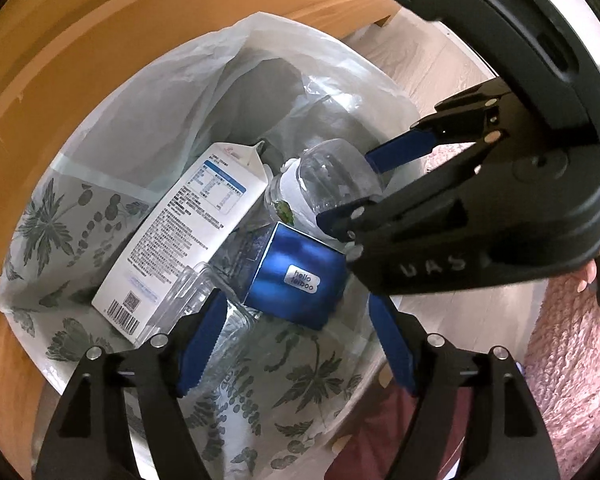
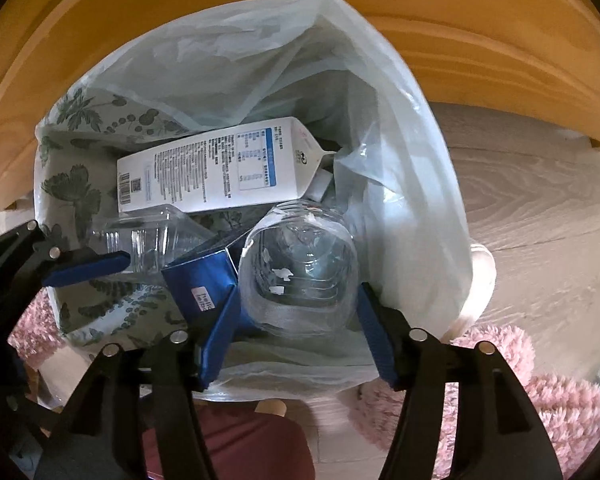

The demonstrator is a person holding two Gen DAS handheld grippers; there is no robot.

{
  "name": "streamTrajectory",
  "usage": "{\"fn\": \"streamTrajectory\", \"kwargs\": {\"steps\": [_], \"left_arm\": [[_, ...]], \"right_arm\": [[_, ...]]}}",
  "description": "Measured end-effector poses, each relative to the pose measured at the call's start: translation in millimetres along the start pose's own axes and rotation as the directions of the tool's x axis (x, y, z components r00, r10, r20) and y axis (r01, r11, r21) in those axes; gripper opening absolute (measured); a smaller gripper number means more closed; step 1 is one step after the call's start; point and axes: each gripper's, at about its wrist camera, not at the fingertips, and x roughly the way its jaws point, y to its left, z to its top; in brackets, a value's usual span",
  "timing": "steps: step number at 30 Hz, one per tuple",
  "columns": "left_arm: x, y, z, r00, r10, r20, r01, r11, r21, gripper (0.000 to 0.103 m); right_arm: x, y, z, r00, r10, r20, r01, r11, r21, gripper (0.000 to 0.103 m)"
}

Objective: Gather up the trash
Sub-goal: 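Open both tools to drop the bottle and blue box into the bag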

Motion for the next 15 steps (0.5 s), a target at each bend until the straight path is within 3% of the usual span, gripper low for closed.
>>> {"fn": "streamTrajectory", "kwargs": {"steps": [15], "left_arm": [[-13, 7, -2, 0.999, 0.034, -0.025, -0.036, 0.996, -0.087, 0.071]], "right_arm": [[-2, 1, 0, 1.000, 0.008, 0.004, -0.008, 1.000, 0.017, 0.066]]}}
